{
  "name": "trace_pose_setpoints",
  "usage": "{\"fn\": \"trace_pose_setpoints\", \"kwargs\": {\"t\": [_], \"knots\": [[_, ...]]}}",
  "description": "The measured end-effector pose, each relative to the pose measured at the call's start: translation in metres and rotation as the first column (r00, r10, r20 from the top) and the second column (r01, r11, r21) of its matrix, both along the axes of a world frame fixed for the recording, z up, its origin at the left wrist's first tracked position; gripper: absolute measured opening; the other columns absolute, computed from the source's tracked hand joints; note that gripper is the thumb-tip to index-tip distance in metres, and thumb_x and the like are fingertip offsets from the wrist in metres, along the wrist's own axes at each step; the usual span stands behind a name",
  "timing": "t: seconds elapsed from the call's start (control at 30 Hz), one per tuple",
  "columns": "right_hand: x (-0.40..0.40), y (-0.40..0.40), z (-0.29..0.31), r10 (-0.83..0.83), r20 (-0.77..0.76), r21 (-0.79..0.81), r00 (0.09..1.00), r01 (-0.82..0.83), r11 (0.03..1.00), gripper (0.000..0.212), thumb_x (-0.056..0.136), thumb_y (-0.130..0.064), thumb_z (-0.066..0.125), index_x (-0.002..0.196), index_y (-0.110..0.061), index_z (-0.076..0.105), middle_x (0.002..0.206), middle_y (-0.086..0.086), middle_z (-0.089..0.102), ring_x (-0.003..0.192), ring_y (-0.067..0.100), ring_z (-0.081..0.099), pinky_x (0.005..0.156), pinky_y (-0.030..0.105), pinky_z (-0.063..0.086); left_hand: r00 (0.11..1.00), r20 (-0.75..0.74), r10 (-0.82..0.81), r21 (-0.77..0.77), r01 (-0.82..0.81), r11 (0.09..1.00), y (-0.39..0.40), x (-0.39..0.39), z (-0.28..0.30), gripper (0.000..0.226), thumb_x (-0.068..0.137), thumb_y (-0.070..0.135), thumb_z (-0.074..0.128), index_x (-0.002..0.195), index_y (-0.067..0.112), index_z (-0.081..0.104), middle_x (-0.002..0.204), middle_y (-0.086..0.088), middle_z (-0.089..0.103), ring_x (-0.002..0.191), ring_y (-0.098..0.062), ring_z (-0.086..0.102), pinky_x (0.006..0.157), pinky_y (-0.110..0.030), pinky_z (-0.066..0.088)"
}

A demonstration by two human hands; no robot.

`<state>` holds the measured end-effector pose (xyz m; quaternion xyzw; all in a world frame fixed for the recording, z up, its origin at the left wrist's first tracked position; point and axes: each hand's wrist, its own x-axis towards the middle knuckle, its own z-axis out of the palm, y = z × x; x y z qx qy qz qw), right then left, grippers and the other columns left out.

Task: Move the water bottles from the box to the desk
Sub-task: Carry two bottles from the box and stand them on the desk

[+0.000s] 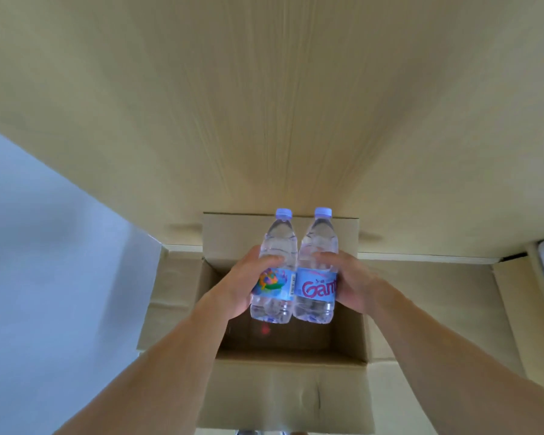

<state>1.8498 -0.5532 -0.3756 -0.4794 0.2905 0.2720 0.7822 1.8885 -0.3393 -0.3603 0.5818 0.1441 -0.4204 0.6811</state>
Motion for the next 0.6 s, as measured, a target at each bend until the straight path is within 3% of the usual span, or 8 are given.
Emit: {"fn": "trace_pose_setpoints", "kwargs": {"t": [0.17,0.23,0.4,0.6], "knots": [[-0.007,-0.024,0.08,-0.014,0.114,-0.006,0.993,0.015,1.0,0.054,0.084,-0.016,0.076,0.132,0.0,0.057,0.127,0.026,0.064,0.116,0.042,0.063,0.101,0.056,0.05,0.997,0.064,-0.051,-0.003,0.052,0.999,-0.025,-0.001,0.085,0.031,0.096,0.018,0.062,0.127,0.016,0.056,0.113,-0.017,0.073,0.101,-0.034,0.071,0.095,-0.053,0.055],[-0.012,-0.033,0.112,-0.052,0.137,-0.018,0.989,0.055,0.998,0.048,0.088,-0.015,0.073,0.131,0.001,0.058,0.125,0.025,0.066,0.111,0.04,0.066,0.096,0.052,0.053,0.994,0.087,-0.07,-0.019,0.072,0.997,-0.034,0.0,0.112,0.04,0.092,0.024,0.069,0.129,0.017,0.056,0.117,-0.018,0.072,0.107,-0.036,0.07,0.098,-0.059,0.052],[-0.026,-0.048,0.174,-0.157,0.201,-0.062,0.967,0.172,0.983,0.059,0.08,-0.025,0.077,0.131,0.0,0.059,0.122,0.022,0.069,0.108,0.037,0.068,0.085,0.045,0.056,0.981,0.163,-0.105,-0.042,0.114,0.993,-0.056,0.003,0.17,0.052,0.085,0.034,0.079,0.129,0.02,0.056,0.117,-0.018,0.072,0.107,-0.038,0.07,0.092,-0.062,0.054],[-0.044,-0.057,0.218,-0.196,0.286,-0.112,0.938,0.235,0.965,0.066,0.077,-0.034,0.081,0.134,-0.009,0.06,0.127,0.02,0.067,0.116,0.039,0.064,0.096,0.054,0.053,0.96,0.237,-0.148,-0.053,0.164,0.985,-0.076,0.003,0.215,0.048,0.088,0.032,0.076,0.128,0.017,0.056,0.113,-0.018,0.073,0.102,-0.038,0.072,0.085,-0.061,0.057]]}}
